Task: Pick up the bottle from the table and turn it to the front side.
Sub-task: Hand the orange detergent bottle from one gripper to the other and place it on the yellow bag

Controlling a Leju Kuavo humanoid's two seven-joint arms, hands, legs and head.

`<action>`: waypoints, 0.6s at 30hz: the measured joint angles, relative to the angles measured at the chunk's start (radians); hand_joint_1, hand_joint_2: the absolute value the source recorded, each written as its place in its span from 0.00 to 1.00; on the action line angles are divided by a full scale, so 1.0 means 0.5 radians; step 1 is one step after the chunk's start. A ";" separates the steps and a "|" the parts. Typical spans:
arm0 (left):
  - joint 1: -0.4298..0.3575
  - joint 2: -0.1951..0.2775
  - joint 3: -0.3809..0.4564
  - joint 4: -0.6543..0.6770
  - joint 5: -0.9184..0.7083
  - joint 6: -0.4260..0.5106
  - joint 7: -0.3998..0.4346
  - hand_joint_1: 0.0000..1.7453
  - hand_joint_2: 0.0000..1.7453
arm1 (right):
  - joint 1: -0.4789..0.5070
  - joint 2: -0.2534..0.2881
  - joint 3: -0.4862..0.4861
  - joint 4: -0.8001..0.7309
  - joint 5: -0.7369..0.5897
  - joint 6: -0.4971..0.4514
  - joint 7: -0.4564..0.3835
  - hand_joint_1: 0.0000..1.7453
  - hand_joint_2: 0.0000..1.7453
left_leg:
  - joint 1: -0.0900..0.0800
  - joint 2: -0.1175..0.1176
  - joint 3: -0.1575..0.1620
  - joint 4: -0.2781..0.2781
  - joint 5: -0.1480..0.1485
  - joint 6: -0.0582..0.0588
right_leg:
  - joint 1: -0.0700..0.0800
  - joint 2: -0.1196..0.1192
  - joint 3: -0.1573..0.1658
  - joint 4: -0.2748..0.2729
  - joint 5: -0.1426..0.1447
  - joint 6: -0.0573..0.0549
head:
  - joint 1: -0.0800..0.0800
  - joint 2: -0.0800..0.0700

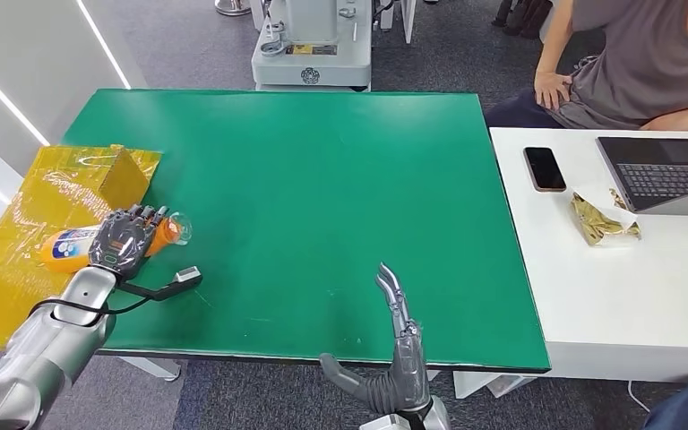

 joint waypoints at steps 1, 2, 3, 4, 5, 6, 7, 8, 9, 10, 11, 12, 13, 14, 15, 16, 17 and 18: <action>-0.004 -0.002 -0.006 -0.007 0.000 0.000 0.002 1.00 1.00 | -0.006 0.000 0.004 0.007 -0.008 0.002 -0.004 0.00 1.00 | 0.000 0.000 0.000 0.000 0.000 0.000 | 0.000 0.000 0.000 0.000 0.000 0.000 | 0.000 0.000; -0.010 -0.005 -0.015 -0.011 0.000 0.000 0.001 1.00 1.00 | -0.012 -0.001 0.008 0.014 -0.016 0.003 -0.006 0.00 1.00 | 0.000 0.000 0.000 0.000 0.000 0.000 | 0.000 0.000 0.000 0.000 0.000 0.000 | 0.000 0.000; -0.017 -0.008 -0.025 -0.012 0.000 0.000 -0.001 1.00 1.00 | -0.018 -0.001 0.012 0.021 -0.024 0.004 -0.008 0.00 1.00 | 0.000 0.000 0.000 0.000 0.000 0.000 | 0.000 0.000 0.000 0.000 0.000 0.000 | 0.000 0.000; -0.025 -0.012 -0.035 -0.012 0.001 0.001 -0.009 1.00 1.00 | -0.024 -0.001 0.014 0.028 -0.032 0.006 -0.010 0.00 1.00 | 0.000 0.000 0.000 0.000 0.000 0.000 | 0.000 0.000 0.000 0.000 0.000 0.000 | 0.000 0.000; -0.034 -0.017 -0.043 -0.012 0.002 0.001 -0.021 1.00 1.00 | -0.028 -0.001 0.016 0.034 -0.041 0.007 -0.014 0.00 1.00 | 0.000 0.000 0.000 0.000 0.000 0.000 | 0.000 0.000 0.000 0.000 0.000 0.000 | 0.000 0.000; -0.042 -0.021 -0.047 -0.012 0.002 0.001 -0.033 1.00 1.00 | -0.032 -0.001 0.016 0.040 -0.048 0.008 -0.019 0.00 1.00 | 0.000 0.000 0.000 0.000 0.000 0.000 | 0.000 0.000 0.000 0.000 0.000 0.000 | 0.000 0.000; -0.050 -0.026 -0.050 -0.012 0.003 0.001 -0.046 1.00 1.00 | -0.035 -0.001 0.017 0.046 -0.055 0.008 -0.024 0.00 1.00 | 0.000 0.000 0.000 0.000 0.000 0.000 | 0.000 0.000 0.000 0.000 0.000 0.000 | 0.000 0.000; -0.057 -0.031 -0.053 -0.012 0.004 0.001 -0.056 1.00 1.00 | -0.038 -0.001 0.017 0.051 -0.061 0.008 -0.028 0.00 1.00 | 0.000 0.000 0.000 0.000 0.000 0.000 | 0.000 0.000 0.000 0.000 0.000 0.000 | 0.000 0.000; -0.063 -0.035 -0.056 -0.012 0.004 0.001 -0.062 1.00 1.00 | -0.041 -0.001 0.018 0.056 -0.065 0.008 -0.032 0.00 1.00 | 0.000 0.000 0.000 0.000 0.000 0.000 | 0.000 0.000 0.000 0.000 0.000 0.000 | 0.000 0.000; -0.068 -0.039 -0.060 -0.012 0.004 0.001 -0.067 1.00 1.00 | -0.044 -0.001 0.018 0.061 -0.068 0.008 -0.034 0.00 1.00 | 0.000 0.000 0.000 0.000 0.000 0.000 | 0.000 0.000 0.000 0.000 0.000 0.000 | 0.000 0.000; -0.073 -0.042 -0.064 -0.012 0.004 0.001 -0.070 1.00 1.00 | -0.046 -0.001 0.018 0.065 -0.069 0.009 -0.036 0.00 1.00 | 0.000 0.000 0.000 0.000 0.000 0.000 | 0.000 0.000 0.000 0.000 0.000 0.000 | 0.000 0.000; -0.077 -0.045 -0.067 -0.012 0.004 0.001 -0.075 1.00 1.00 | -0.049 -0.001 0.019 0.069 -0.069 0.009 -0.038 0.00 1.00 | 0.000 0.000 0.000 0.000 0.000 0.000 | 0.000 0.000 0.000 0.000 0.000 0.000 | 0.000 0.000; -0.079 -0.047 -0.071 -0.012 0.004 0.001 -0.084 1.00 1.00 | -0.052 -0.001 0.020 0.073 -0.071 0.009 -0.040 0.00 1.00 | 0.000 0.000 0.000 0.000 0.000 0.000 | 0.000 0.000 0.000 0.000 0.000 0.000 | 0.000 0.000; -0.081 -0.050 -0.074 -0.011 0.005 0.001 -0.098 1.00 1.00 | -0.054 -0.002 0.021 0.077 -0.075 0.010 -0.043 0.00 1.00 | 0.000 0.000 0.000 0.000 0.000 0.000 | 0.000 0.000 0.000 0.000 0.000 0.000 | 0.000 0.000; -0.081 -0.052 -0.076 -0.010 0.005 0.001 -0.115 1.00 1.00 | -0.056 -0.002 0.023 0.080 -0.081 0.010 -0.045 0.00 1.00 | 0.000 0.000 0.000 0.000 0.000 0.000 | 0.000 0.000 0.000 0.000 0.000 0.000 | 0.000 0.000; -0.082 -0.055 -0.078 -0.008 0.005 0.000 -0.132 1.00 1.00 | -0.058 -0.003 0.024 0.082 -0.087 0.009 -0.048 0.00 1.00 | 0.000 0.000 0.000 0.000 0.000 0.000 | 0.000 0.000 0.000 0.000 0.000 0.000 | 0.000 0.000; -0.082 -0.058 -0.079 -0.005 0.004 -0.001 -0.147 1.00 1.00 | -0.059 -0.003 0.026 0.083 -0.095 0.009 -0.051 0.00 1.00 | 0.000 0.000 0.000 0.000 0.000 0.000 | 0.000 0.000 0.000 0.000 0.000 0.000 | 0.000 0.000; -0.083 -0.061 -0.079 -0.002 0.004 -0.002 -0.159 1.00 1.00 | -0.060 -0.004 0.027 0.084 -0.100 0.008 -0.054 0.00 1.00 | 0.000 0.000 0.000 0.000 0.000 0.000 | 0.000 0.000 0.000 0.000 0.000 0.000 | 0.000 0.000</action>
